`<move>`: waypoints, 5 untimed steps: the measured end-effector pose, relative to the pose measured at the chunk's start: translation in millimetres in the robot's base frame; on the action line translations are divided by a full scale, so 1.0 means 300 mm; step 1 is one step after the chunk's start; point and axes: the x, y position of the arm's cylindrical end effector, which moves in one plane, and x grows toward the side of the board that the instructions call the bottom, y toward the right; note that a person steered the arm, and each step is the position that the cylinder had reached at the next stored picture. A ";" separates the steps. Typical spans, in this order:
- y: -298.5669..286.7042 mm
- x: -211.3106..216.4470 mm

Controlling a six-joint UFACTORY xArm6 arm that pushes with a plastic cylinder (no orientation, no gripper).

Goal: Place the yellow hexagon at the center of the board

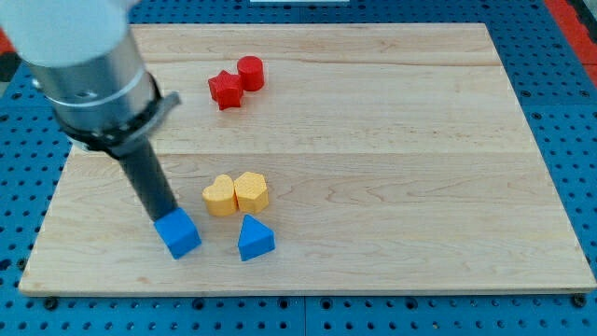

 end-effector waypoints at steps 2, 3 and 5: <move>-0.119 0.096; -0.075 0.205; -0.016 0.085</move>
